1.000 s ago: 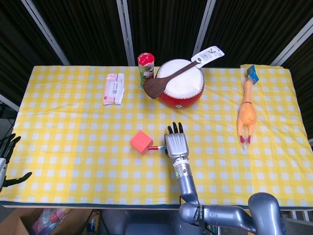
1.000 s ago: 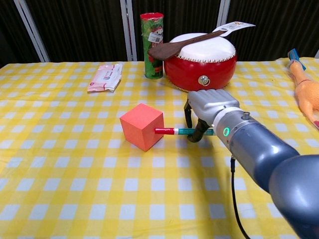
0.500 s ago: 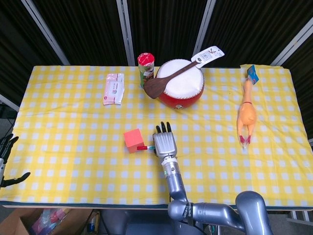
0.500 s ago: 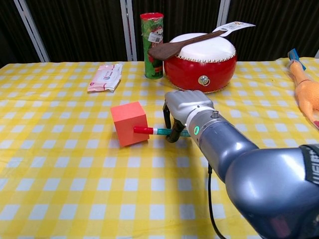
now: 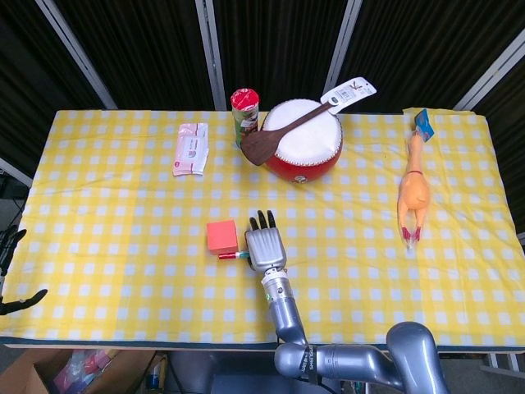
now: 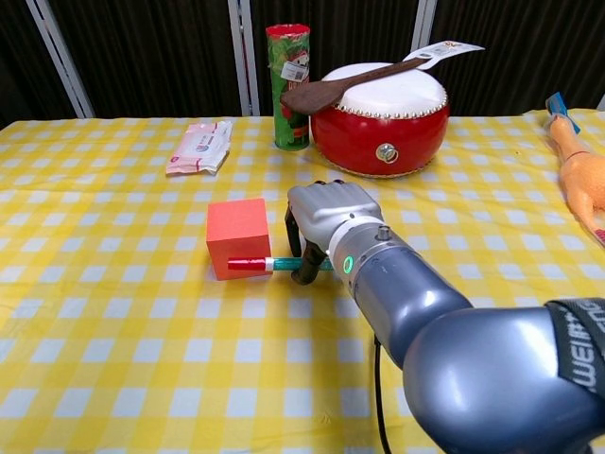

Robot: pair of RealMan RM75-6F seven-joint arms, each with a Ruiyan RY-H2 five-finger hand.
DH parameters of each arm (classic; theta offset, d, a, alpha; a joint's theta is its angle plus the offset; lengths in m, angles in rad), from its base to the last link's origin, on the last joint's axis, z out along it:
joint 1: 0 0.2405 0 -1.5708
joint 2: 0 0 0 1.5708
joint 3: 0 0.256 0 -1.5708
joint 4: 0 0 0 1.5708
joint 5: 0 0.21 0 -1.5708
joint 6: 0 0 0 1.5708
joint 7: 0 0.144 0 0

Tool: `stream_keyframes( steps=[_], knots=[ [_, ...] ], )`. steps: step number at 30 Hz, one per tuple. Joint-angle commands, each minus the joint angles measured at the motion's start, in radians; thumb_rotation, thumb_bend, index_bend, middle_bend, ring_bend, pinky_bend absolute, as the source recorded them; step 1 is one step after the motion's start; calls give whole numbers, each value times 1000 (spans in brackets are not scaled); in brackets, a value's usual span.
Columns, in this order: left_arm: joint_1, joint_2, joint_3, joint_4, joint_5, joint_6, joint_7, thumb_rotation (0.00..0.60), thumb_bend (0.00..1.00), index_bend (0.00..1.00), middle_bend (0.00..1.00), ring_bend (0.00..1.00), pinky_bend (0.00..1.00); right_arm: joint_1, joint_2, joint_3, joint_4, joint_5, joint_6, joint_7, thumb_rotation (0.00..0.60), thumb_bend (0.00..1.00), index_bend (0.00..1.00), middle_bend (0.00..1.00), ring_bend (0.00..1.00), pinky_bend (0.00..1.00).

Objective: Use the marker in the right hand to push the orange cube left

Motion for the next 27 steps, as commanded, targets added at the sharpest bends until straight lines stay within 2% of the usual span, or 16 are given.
stream_keyframes(
  steps=[1, 8, 16, 21, 27],
  knots=[
    [1, 1, 0, 1, 0, 2, -2, 600, 0, 0, 0, 0, 0, -12, 20, -3, -22, -7, 20, -5, 600, 475, 695, 207, 0, 0],
    [3, -2, 1, 4, 5, 5, 6, 600, 0, 0, 0, 0, 0, -71, 120, -35, -129, -34, 77, -14, 600, 475, 695, 207, 0, 0],
    [4, -8, 5, 5, 14, 9, 29, 600, 0, 0, 0, 0, 0, -171, 305, -112, -247, -99, 120, 19, 600, 474, 695, 207, 0, 0],
    [4, -16, 6, 4, 16, 11, 50, 600, 0, 0, 0, 0, 0, -230, 410, -143, -267, -103, 104, 76, 600, 475, 695, 207, 0, 0],
    [4, -23, 6, 1, 14, 9, 71, 600, 0, 0, 0, 0, 0, -267, 463, -161, -227, -92, 57, 143, 600, 475, 695, 207, 0, 0]
  ],
)
